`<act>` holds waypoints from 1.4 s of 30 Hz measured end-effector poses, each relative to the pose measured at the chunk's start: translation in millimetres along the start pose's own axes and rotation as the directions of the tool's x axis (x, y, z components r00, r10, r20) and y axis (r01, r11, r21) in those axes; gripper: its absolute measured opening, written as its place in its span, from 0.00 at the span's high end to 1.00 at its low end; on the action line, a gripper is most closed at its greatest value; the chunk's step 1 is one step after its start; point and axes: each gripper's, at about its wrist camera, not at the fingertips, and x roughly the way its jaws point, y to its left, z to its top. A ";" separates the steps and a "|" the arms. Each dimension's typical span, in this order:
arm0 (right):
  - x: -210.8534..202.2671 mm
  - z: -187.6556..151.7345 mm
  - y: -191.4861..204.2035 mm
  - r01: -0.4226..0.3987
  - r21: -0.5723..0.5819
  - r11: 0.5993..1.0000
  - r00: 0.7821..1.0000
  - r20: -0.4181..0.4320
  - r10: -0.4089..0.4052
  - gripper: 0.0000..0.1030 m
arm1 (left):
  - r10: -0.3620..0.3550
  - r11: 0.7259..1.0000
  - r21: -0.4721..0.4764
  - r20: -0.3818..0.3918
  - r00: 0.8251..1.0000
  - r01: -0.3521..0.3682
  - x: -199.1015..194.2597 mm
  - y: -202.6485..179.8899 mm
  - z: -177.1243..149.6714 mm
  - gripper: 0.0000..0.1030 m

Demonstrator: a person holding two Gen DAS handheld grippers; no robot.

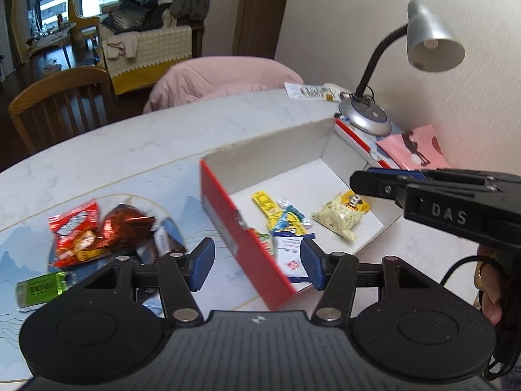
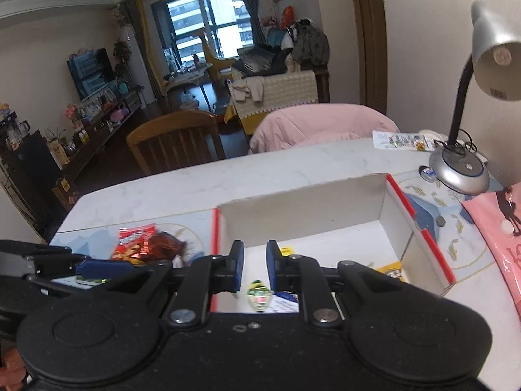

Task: Organize snacks
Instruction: 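Withdraw both grippers from the box back over the snacks on the mat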

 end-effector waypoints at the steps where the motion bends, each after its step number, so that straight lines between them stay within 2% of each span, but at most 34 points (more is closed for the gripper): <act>1: -2.4 -1.5 6.9 0.001 -0.004 1.000 1.000 0.006 -0.001 0.87 | 0.001 1.000 0.000 0.011 1.000 -0.001 -5.8 4.9 -2.9 0.43; 4: -7.6 -7.4 29.0 -0.006 -0.014 1.000 1.000 0.022 0.006 0.87 | 0.003 1.000 -0.007 0.046 0.999 -0.002 -25.5 22.0 -13.8 0.38; 11: -11.7 -26.1 77.8 -0.029 -0.053 0.998 0.999 0.036 0.031 0.87 | 0.023 0.998 -0.063 0.091 0.996 -0.017 -66.5 73.8 -40.1 0.34; 16: -11.4 -40.8 106.1 -0.048 -0.070 0.996 0.998 0.036 0.050 0.86 | 0.063 0.993 -0.103 0.107 0.992 -0.052 -88.2 110.2 -61.7 0.32; 22: -2.8 -55.0 130.5 -0.062 -0.053 0.997 0.998 0.000 0.062 0.86 | 0.084 0.986 -0.153 0.110 0.990 -0.067 -103.9 149.1 -81.1 0.30; 24: -0.2 -59.6 139.1 -0.058 -0.061 0.996 0.998 -0.008 0.058 0.85 | 0.095 0.984 -0.160 0.112 0.989 -0.077 -107.1 161.2 -88.4 0.26; 32: 12.8 -75.2 161.1 -0.068 -0.060 0.996 0.997 -0.035 0.066 0.80 | 0.121 0.984 -0.141 0.083 0.989 -0.109 -101.4 208.7 -112.0 0.23; 33: 15.5 -75.5 163.4 -0.067 -0.064 0.996 0.997 -0.040 0.065 0.77 | 0.122 0.984 -0.138 0.075 0.990 -0.111 -98.2 215.5 -112.9 0.23; 35: 19.0 -76.5 169.4 -0.072 -0.073 0.995 0.996 -0.051 0.069 0.65 | 0.118 0.986 -0.124 0.057 0.991 -0.110 -90.8 228.2 -113.5 0.23; 36: 21.6 -75.8 171.2 -0.074 -0.078 0.994 0.996 -0.055 0.070 0.44 | 0.114 0.988 -0.112 0.049 0.992 -0.108 -86.4 233.9 -113.2 0.23; 37: 23.8 -75.7 172.7 -0.076 -0.084 0.993 0.996 -0.061 0.071 0.07 | 0.112 0.990 -0.097 0.041 0.993 -0.107 -81.4 239.3 -112.7 0.23; 38: 25.3 -75.6 174.5 -0.080 -0.089 0.993 0.996 -0.054 0.076 0.01 | 0.111 0.991 -0.081 0.034 0.993 -0.107 -77.0 244.2 -112.9 0.23; 42: 42.2 -74.7 181.3 -0.072 -0.130 0.989 0.995 -0.076 0.062 0.03 | 0.080 0.997 0.004 0.005 0.997 -0.080 -52.6 259.7 -105.9 0.23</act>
